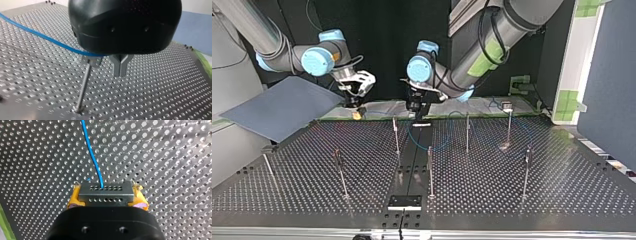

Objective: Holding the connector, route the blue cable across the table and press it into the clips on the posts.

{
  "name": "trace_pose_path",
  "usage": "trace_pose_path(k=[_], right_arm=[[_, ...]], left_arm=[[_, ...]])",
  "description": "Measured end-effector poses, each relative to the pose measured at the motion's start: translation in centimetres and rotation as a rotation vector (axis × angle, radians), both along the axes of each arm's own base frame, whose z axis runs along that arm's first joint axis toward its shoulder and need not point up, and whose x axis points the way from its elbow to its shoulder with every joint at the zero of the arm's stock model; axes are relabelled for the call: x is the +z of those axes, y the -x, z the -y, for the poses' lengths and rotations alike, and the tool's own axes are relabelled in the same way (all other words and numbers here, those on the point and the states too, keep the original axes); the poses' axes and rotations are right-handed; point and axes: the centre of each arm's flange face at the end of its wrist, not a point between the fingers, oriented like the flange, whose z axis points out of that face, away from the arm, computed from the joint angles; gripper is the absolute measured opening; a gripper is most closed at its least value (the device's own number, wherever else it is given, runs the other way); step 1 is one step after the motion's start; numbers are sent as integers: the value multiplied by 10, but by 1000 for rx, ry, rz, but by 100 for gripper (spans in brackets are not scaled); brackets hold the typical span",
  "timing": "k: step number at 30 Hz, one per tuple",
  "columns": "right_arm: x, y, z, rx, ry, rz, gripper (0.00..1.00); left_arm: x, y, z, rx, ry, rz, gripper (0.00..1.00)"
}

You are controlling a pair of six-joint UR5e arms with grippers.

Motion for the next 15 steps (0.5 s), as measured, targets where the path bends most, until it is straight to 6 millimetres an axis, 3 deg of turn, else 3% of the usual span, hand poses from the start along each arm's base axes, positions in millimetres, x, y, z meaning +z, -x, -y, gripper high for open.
trace_pose_path(k=[8,15], right_arm=[[-16,3,12,-5,-15,-4,0],[-11,5,23,-6,-1,10,0]], left_arm=[[12,-32,0,16,21,41,0],[28,-56,-7,28,32,70,0]])
